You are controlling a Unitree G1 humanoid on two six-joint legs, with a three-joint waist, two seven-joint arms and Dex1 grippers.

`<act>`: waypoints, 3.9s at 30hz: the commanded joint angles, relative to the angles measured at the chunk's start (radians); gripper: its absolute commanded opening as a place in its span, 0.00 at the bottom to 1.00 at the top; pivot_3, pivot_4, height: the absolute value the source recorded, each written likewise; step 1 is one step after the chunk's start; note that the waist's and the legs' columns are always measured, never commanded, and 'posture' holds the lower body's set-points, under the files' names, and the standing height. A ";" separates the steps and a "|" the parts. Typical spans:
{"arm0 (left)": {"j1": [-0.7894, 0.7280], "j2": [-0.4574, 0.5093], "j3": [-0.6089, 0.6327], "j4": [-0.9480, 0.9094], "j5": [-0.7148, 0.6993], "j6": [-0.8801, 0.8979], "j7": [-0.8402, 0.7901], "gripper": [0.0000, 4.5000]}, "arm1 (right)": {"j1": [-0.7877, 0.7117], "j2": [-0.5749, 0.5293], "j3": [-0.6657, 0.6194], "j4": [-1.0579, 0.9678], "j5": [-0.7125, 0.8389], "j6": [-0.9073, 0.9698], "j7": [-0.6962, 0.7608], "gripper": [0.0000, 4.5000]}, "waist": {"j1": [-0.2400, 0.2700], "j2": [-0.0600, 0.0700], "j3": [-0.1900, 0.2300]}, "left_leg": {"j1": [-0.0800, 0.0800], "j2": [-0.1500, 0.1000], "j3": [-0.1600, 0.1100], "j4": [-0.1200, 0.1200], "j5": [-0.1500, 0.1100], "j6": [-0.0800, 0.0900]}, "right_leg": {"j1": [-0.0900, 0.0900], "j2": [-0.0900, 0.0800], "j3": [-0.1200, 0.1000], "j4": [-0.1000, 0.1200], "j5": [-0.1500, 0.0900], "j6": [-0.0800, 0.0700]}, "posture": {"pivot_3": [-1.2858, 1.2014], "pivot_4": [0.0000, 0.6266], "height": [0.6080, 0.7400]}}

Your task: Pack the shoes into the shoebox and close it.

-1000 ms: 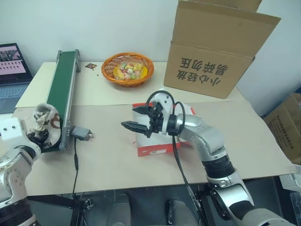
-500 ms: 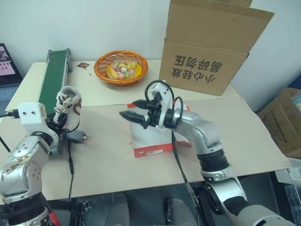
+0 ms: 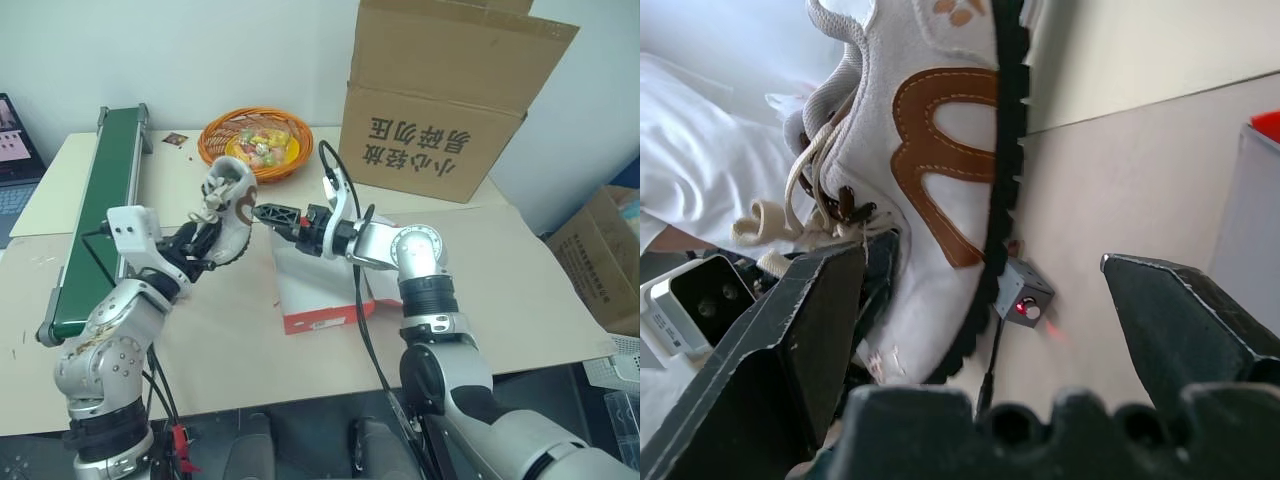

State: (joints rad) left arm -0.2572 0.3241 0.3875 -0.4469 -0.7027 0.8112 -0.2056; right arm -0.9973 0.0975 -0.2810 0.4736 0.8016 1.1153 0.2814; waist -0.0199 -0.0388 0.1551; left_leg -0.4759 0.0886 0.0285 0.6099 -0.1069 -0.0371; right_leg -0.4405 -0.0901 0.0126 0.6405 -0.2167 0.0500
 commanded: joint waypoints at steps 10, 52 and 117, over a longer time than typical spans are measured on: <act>-0.016 -0.014 -0.140 -0.061 -0.061 0.005 -0.026 0.42 | -0.071 0.070 -0.028 0.043 0.033 -0.063 -0.008 1.00 | 0.003 0.000 0.000 | 0.000 0.000 0.000 0.000 0.000 0.000 | 0.000 0.000 0.000 0.000 0.000 0.000 | 0.52 0.24 0.76; 0.094 0.464 -0.112 -0.201 -0.072 -0.088 -0.466 0.41 | 0.024 -0.125 0.067 -0.121 -0.011 -0.134 -0.196 0.20 | -0.002 0.007 0.005 | -0.001 0.000 0.000 -0.001 0.000 0.000 | -0.001 0.000 0.000 -0.001 -0.004 -0.006 | 0.52 0.24 0.76; 0.097 0.474 -0.180 -0.147 0.061 -0.208 -0.522 1.00 | 0.028 -0.333 0.399 -0.422 -0.455 -0.070 0.110 1.00 | 0.007 0.012 0.010 | -0.001 -0.001 0.001 -0.001 0.000 0.000 | -0.002 0.000 0.001 0.001 -0.006 -0.006 | 0.52 0.24 0.76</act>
State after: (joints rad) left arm -0.1563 0.8103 0.1957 -0.5846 -0.6596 0.6271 -0.7522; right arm -0.9839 -0.2207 0.1248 0.1443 0.3534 1.1414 0.3563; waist -0.0125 -0.0265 0.1650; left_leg -0.4764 0.0880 0.0291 0.6094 -0.1066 -0.0367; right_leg -0.4425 -0.0906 0.0137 0.6415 -0.2222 0.0446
